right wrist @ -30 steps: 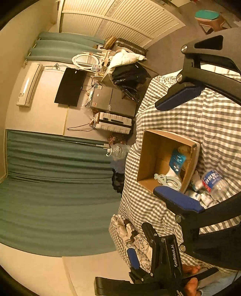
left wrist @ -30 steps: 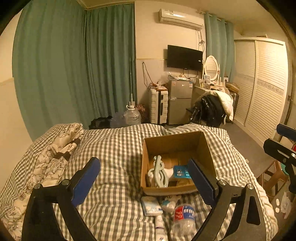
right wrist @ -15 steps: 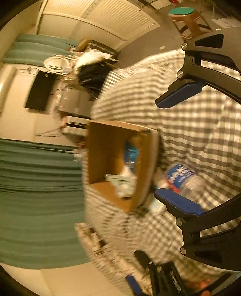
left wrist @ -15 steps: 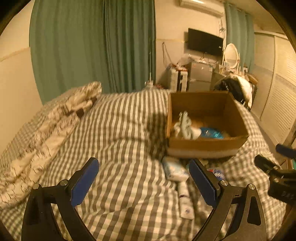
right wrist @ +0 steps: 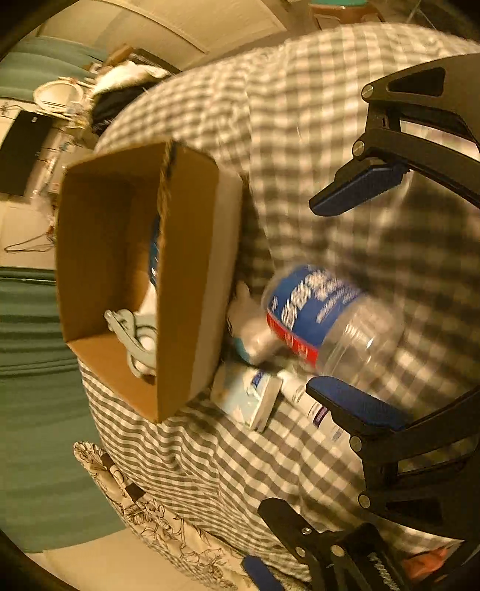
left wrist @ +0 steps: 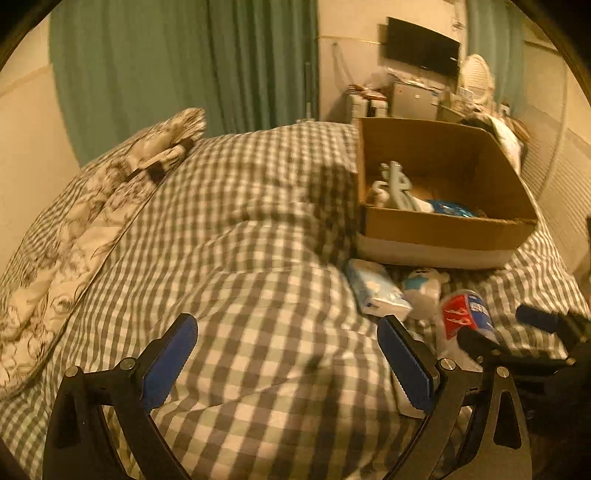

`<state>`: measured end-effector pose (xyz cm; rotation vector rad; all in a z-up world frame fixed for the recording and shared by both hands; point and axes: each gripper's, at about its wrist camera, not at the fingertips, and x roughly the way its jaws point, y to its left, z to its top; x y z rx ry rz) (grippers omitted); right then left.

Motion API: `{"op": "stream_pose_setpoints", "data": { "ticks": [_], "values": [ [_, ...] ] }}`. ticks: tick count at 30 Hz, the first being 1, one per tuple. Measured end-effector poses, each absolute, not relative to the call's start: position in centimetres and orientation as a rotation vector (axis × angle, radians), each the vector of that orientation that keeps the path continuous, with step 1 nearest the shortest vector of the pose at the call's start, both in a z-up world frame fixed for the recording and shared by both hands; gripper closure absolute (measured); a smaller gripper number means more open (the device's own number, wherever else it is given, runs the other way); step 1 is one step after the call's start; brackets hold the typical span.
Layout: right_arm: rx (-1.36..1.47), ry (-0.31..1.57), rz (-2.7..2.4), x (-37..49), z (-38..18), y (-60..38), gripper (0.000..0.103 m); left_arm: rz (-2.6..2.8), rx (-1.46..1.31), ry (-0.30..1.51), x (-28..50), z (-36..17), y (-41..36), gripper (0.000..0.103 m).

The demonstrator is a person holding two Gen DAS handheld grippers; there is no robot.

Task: Organize objects
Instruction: 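Grasp the clear container with the right tool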

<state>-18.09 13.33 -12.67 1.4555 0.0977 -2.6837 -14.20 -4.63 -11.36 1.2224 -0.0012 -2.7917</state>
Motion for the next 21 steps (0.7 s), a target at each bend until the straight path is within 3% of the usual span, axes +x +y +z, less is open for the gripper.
{"op": "stream_pose_setpoints", "data": {
  "ticks": [7,9,11,15,21],
  "values": [
    [1.554,0.068,-2.596,-19.2,-15.7,11.8,0.015,-2.775,1.226,0.062,-14.1,-11.4,-5.5,0.003],
    [1.577,0.072,-2.569,-19.2,-16.3,11.6,0.022,-2.771,1.225,0.045,-14.1,-11.4,-5.3,0.003],
    [1.575,0.091,-2.563,-19.0,-16.4,11.5,0.024,-2.770,1.230,0.034,-14.1,-11.5,-5.2,0.003],
    [1.526,0.078,-2.584,-17.9,-15.4,12.2,0.032,-2.769,1.245,0.016,-13.9,-11.6,-4.8,0.003],
    [1.336,0.122,-2.700,-15.1,-10.7,14.2,0.035,-2.798,1.328,-0.088,-14.0,-12.0,-1.7,0.010]
  ]
}}
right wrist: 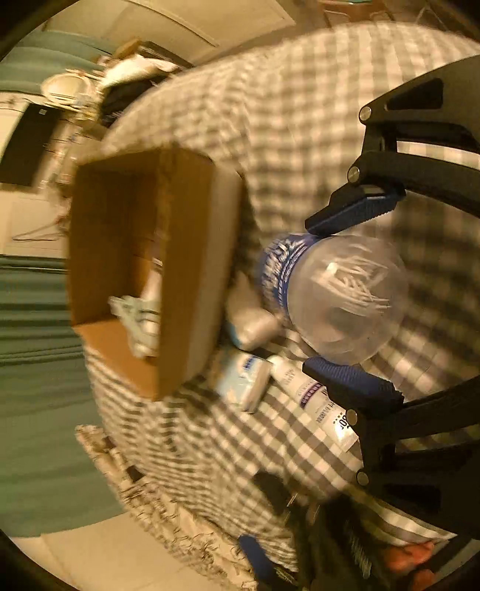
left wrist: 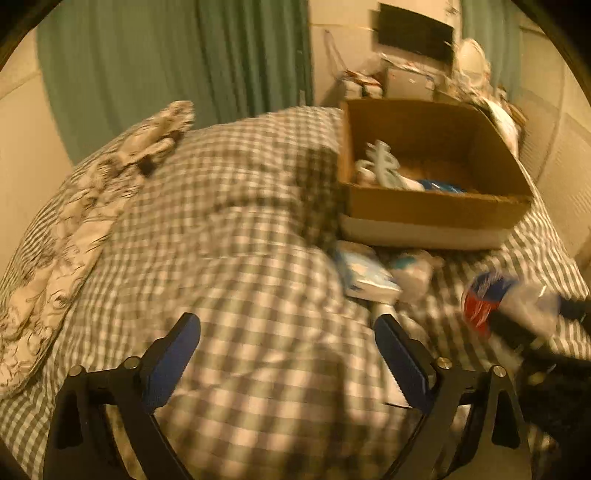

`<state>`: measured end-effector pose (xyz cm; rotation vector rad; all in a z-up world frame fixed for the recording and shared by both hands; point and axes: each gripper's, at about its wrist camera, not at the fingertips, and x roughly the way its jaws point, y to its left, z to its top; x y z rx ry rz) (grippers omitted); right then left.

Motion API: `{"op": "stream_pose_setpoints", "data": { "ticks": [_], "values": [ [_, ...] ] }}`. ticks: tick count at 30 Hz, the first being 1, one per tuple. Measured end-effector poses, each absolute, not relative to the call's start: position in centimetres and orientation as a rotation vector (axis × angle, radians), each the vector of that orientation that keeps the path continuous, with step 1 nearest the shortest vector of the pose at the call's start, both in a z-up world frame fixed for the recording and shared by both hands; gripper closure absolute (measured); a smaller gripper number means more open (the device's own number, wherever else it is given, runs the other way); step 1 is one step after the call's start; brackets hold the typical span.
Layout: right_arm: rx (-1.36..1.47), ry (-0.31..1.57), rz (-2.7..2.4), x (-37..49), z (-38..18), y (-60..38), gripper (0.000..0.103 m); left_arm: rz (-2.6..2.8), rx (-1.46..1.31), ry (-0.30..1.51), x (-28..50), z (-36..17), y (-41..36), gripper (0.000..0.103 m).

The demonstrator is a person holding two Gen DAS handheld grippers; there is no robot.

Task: Organize objects
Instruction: 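Grasp the clear container with the right tool, then grasp the white tube with the left tool while the right holds the container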

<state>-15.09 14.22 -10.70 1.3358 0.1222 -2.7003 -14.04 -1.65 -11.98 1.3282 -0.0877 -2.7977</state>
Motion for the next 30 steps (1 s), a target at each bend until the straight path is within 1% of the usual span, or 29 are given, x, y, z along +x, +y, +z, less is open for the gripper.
{"op": "stream_pose_setpoints", "data": {
  "ticks": [3,5,6,7,9,14,16,17,19,20,23,27,30],
  "values": [
    [1.250,0.149,-2.759,-14.4,-8.5,15.3,0.036,-2.833,1.412,-0.137,-14.8,-12.7,0.8,0.014],
    [1.216,0.177,-2.790,-14.0,-7.5,16.0,0.036,-2.829,1.487,-0.176,-15.6,-13.7,2.2,0.021],
    [1.212,0.181,-2.793,-13.9,-7.4,16.3,0.036,-2.812,1.525,-0.181,-16.1,-14.3,2.7,0.028],
    [1.209,0.179,-2.789,-13.7,-7.3,16.6,0.036,-2.803,1.554,-0.184,-16.4,-14.8,3.1,0.032],
    [1.215,0.173,-2.779,-13.6,-7.5,17.1,0.036,-2.791,1.628,-0.188,-17.1,-16.0,3.7,0.033],
    [1.250,0.143,-2.753,-13.9,-8.4,18.3,0.036,-2.702,1.671,-0.403,-17.6,-18.3,5.8,0.033],
    [1.274,0.135,-2.742,-14.0,-9.0,18.3,0.037,-2.696,1.676,-0.434,-17.6,-18.6,6.2,0.033],
    [1.281,0.133,-2.738,-14.0,-9.3,18.3,0.037,-2.703,1.675,-0.434,-17.5,-18.6,6.2,0.036],
    [1.288,0.135,-2.733,-13.9,-9.5,18.3,0.037,-2.730,1.706,-0.417,-17.1,-18.5,6.1,0.068],
    [1.290,0.136,-2.731,-13.8,-9.6,18.2,0.037,-2.744,1.733,-0.400,-16.8,-18.5,6.2,0.075],
    [1.303,0.135,-2.729,-13.8,-9.8,18.3,0.037,-2.779,1.739,-0.386,-16.0,-18.2,6.4,0.077],
    [1.325,0.144,-2.721,-13.7,-10.3,18.1,0.036,-2.841,1.720,-0.258,-14.7,-16.8,5.7,0.077],
    [1.340,0.137,-2.718,-13.7,-10.7,18.2,0.036,-2.867,1.689,-0.211,-13.7,-15.7,5.2,0.077]
  ]
}}
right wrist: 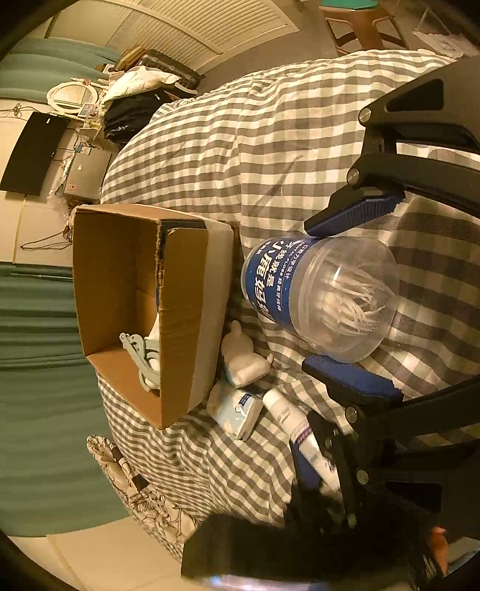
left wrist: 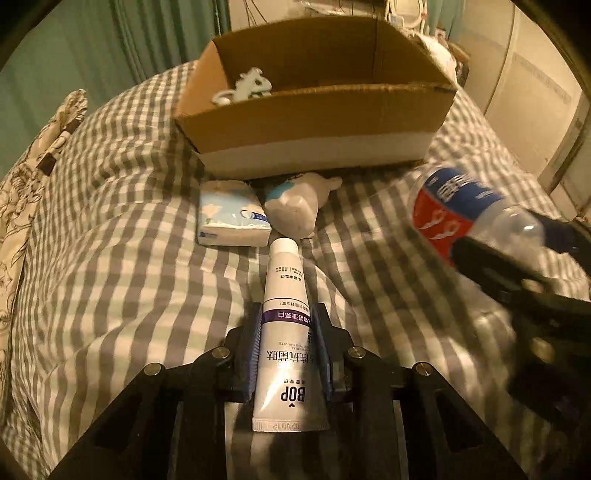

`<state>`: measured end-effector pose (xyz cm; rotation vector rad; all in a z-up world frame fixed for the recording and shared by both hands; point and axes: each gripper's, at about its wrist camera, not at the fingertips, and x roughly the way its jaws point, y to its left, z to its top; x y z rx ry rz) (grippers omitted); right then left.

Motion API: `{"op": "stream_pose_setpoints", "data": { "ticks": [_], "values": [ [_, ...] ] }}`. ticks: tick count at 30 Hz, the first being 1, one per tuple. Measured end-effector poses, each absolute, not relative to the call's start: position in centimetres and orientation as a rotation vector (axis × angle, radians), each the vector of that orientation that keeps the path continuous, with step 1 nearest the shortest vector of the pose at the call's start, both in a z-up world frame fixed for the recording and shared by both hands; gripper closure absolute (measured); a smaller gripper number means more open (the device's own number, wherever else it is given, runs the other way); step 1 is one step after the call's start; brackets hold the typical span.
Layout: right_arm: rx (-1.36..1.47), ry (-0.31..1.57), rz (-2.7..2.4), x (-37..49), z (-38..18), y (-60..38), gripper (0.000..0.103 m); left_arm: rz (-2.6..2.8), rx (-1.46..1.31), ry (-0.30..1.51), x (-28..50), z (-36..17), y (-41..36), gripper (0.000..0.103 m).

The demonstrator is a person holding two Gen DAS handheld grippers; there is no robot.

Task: Organize objects
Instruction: 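Grasp the white tube with the left tool while the right holds the container, then place the tube and container into the box and release both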

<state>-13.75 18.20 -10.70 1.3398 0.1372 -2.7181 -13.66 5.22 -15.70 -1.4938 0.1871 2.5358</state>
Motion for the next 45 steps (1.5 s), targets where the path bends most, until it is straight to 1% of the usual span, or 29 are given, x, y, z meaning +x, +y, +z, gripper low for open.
{"op": "stream_pose_setpoints", "data": {
  "ticks": [6,9,15,22,28,34,40,45],
  "values": [
    [1.414,0.182,-2.688,-14.3,-11.9,17.6,0.037,2.585,-1.412,0.138,-11.9,-13.2,4.4,0.077],
    [1.377,0.158,-2.706,-13.5,-11.0,17.7,0.038,2.610,-1.367,0.108,-11.2,-11.7,3.6,0.077],
    [1.260,0.158,-2.754,-10.6,-7.2,17.7,0.039,2.655,-1.239,0.059,-9.8,-8.0,3.1,0.077],
    [1.041,0.185,-2.834,-8.3,-0.2,17.4,0.039,2.693,-1.076,0.064,-9.9,-3.1,3.4,0.077],
    [0.890,0.198,-2.864,-9.8,4.7,17.2,0.039,2.718,-0.967,0.031,-12.6,0.8,3.4,0.077],
    [0.796,0.153,-2.877,-13.4,7.5,17.6,0.039,2.697,-0.953,-0.035,-17.3,2.0,3.2,0.077],
    [0.780,0.105,-2.868,-18.8,7.4,18.0,0.039,2.685,-0.976,-0.035,-22.9,1.5,3.8,0.077],
    [0.797,0.062,-2.857,-23.8,5.8,18.1,0.039,2.691,-0.986,0.028,-26.5,0.4,4.9,0.077]
  ]
}}
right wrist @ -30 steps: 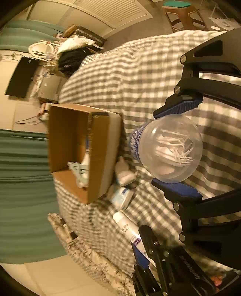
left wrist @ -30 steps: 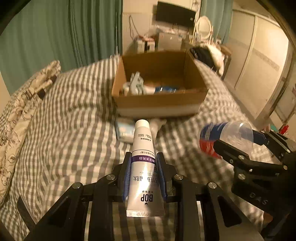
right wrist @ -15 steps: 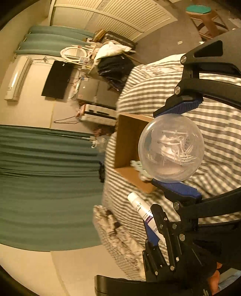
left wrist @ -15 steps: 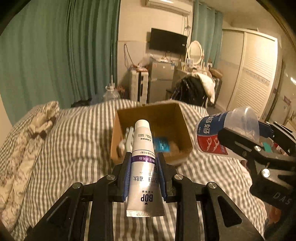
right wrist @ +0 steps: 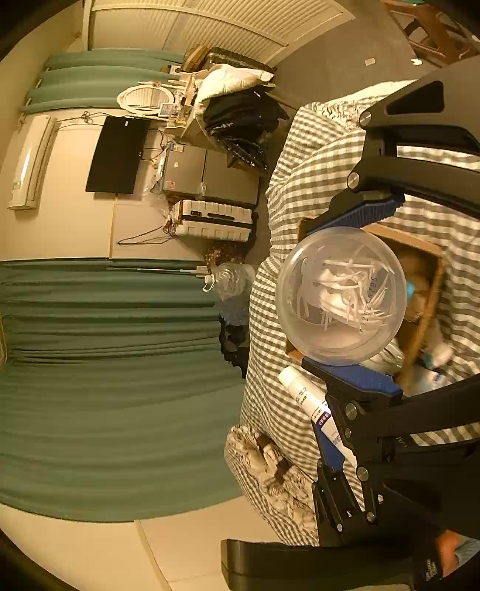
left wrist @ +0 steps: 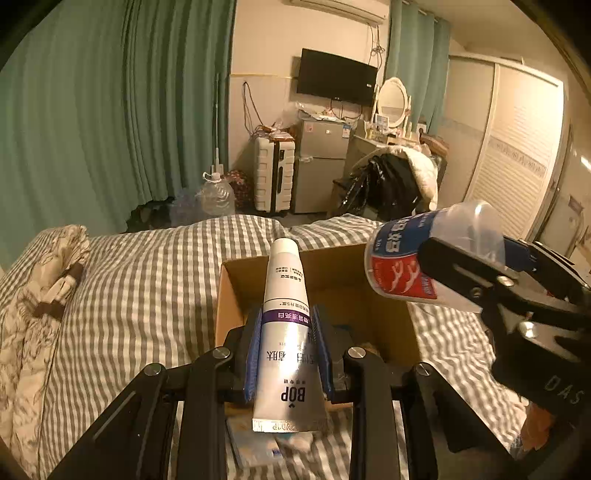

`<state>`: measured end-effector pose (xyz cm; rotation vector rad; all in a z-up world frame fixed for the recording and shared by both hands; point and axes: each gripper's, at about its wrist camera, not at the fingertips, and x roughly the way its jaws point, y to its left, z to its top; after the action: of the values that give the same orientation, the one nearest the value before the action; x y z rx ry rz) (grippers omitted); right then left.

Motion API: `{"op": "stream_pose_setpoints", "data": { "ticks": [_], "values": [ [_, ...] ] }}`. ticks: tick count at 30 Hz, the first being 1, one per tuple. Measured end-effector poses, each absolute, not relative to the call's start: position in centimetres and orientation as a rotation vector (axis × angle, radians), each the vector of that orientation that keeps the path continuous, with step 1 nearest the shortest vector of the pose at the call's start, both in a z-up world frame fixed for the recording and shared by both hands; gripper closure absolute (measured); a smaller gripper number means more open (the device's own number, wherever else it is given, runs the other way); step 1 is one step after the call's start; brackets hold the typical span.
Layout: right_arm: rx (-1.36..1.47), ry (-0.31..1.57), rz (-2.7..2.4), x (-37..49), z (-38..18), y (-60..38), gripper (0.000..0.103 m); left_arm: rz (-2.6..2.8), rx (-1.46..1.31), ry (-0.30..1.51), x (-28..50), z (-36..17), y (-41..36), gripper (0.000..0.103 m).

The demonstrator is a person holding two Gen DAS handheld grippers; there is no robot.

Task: Organize objects
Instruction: 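Place the tube and container into the box and release both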

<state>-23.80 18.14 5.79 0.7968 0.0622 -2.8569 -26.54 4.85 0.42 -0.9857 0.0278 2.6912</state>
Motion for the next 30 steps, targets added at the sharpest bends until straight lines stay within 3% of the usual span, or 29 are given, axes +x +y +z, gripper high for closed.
{"op": "stream_pose_setpoints", "data": {
  "ticks": [12,14,15,16,20,22,24,30],
  "values": [
    [0.967,-0.016,-2.830,-31.3,-1.7,18.9,0.039,2.603,-1.168,0.049,-32.2,-8.1,5.9,0.074],
    [0.968,-0.013,-2.841,-31.2,-1.8,19.3,0.032,2.605,-1.187,0.054,-32.1,-8.5,5.8,0.058],
    [0.961,-0.005,-2.850,-31.0,-1.6,19.3,0.027,2.614,-1.198,0.044,-32.0,-8.4,5.5,0.037],
    [0.952,0.000,-2.857,-30.7,-1.3,19.6,0.026,2.632,-1.201,0.023,-31.9,-8.2,5.1,0.026],
    [0.918,0.035,-2.895,-29.0,0.6,20.0,0.022,2.691,-1.173,-0.072,-30.3,-6.0,3.2,0.025],
    [0.905,0.049,-2.910,-28.2,1.8,20.3,0.021,2.738,-1.158,-0.085,-29.0,-4.5,2.4,0.016],
    [0.886,0.057,-2.931,-26.8,3.4,20.5,0.018,2.777,-1.136,-0.077,-27.8,-3.2,1.9,0.011],
    [0.826,0.091,-2.960,-22.0,6.9,20.5,0.013,2.871,-1.047,0.019,-22.6,0.1,0.9,0.009]
  ]
}}
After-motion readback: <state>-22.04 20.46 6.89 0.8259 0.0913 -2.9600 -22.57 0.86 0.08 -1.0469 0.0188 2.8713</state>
